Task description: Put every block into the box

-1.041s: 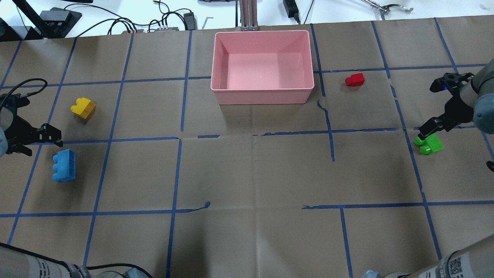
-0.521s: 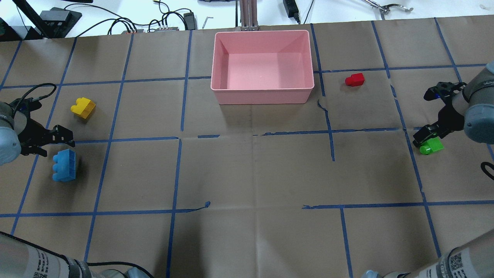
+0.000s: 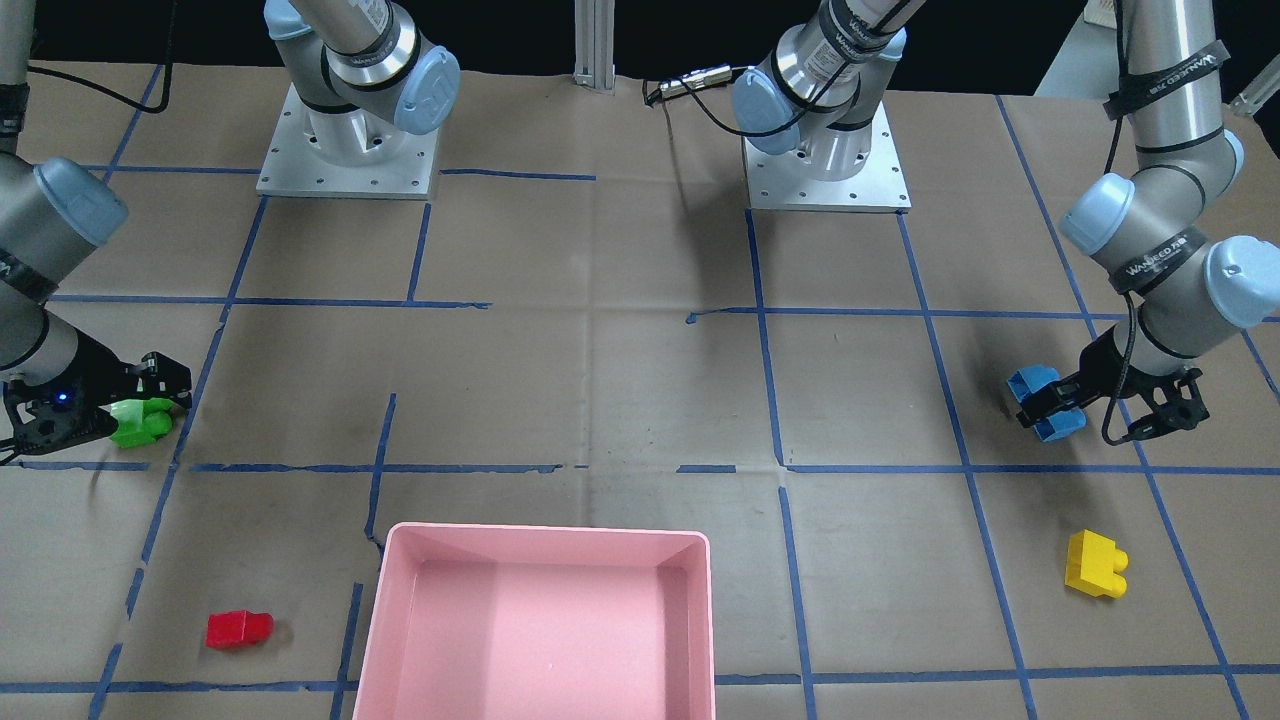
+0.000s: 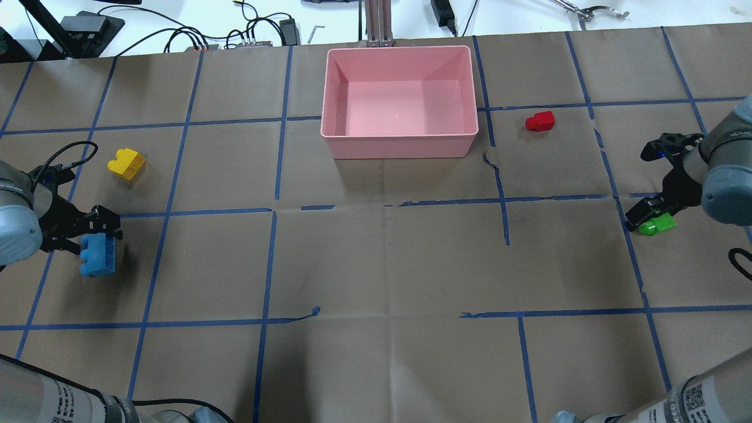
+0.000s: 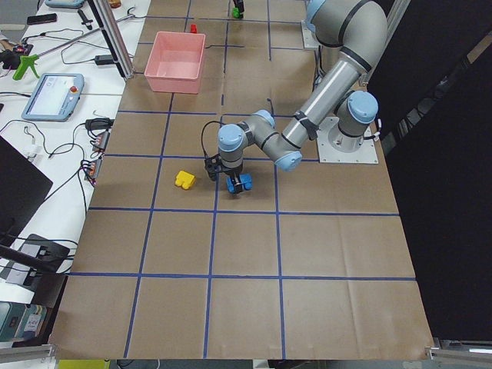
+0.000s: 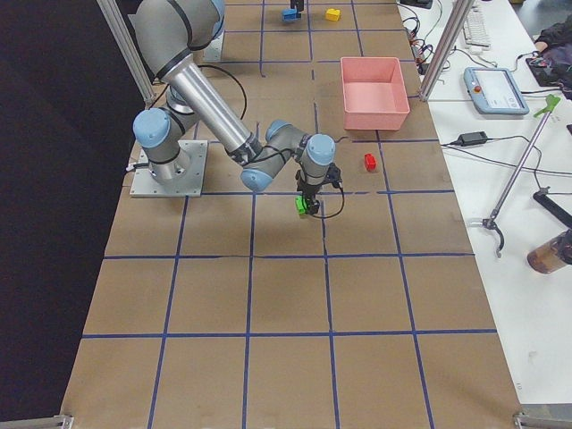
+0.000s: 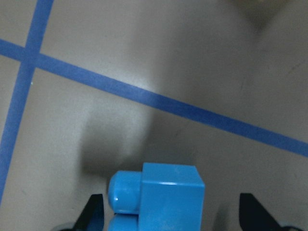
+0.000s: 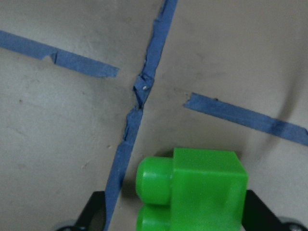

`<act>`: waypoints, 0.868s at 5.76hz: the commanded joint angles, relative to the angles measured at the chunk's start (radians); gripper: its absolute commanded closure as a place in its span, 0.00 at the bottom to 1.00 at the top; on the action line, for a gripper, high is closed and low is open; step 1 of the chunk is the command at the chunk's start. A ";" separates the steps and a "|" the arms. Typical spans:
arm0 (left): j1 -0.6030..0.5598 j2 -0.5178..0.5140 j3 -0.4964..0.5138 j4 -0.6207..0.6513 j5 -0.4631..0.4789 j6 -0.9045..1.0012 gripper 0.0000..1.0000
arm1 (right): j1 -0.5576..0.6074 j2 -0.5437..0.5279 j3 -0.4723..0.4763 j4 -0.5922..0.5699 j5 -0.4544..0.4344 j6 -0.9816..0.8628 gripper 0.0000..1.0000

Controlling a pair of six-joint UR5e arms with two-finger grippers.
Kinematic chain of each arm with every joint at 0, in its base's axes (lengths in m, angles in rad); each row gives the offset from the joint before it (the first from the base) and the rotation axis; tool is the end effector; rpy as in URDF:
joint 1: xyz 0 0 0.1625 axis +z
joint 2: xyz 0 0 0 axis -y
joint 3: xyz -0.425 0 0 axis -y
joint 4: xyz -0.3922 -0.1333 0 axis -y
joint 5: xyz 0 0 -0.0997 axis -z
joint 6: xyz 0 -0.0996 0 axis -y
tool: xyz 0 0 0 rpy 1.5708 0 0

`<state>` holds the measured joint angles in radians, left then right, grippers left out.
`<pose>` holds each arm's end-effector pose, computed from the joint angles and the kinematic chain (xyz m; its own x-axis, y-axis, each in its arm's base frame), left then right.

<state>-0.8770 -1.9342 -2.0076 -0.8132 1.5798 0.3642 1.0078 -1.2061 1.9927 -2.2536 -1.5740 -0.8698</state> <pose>0.2305 -0.4842 0.1746 -0.9462 -0.3236 0.0068 -0.3230 0.9454 0.0430 -0.1637 -0.5085 0.1725 -0.9512 -0.2987 -0.0771 -0.3040 0.9502 0.0693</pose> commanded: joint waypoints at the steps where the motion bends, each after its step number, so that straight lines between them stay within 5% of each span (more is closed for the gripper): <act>1: 0.000 -0.006 -0.002 0.011 0.016 0.001 0.03 | 0.000 -0.001 -0.006 -0.001 0.000 0.000 0.34; 3: 0.001 -0.008 -0.005 0.040 0.016 -0.001 0.25 | 0.000 -0.004 -0.008 -0.014 0.000 0.000 0.54; 5: 0.003 -0.009 -0.011 0.055 0.016 -0.014 0.48 | 0.000 -0.013 -0.073 0.000 -0.003 0.006 0.56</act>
<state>-0.8754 -1.9424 -2.0161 -0.7648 1.5953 0.3569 1.0078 -1.2169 1.9609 -2.2623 -1.5741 -0.8671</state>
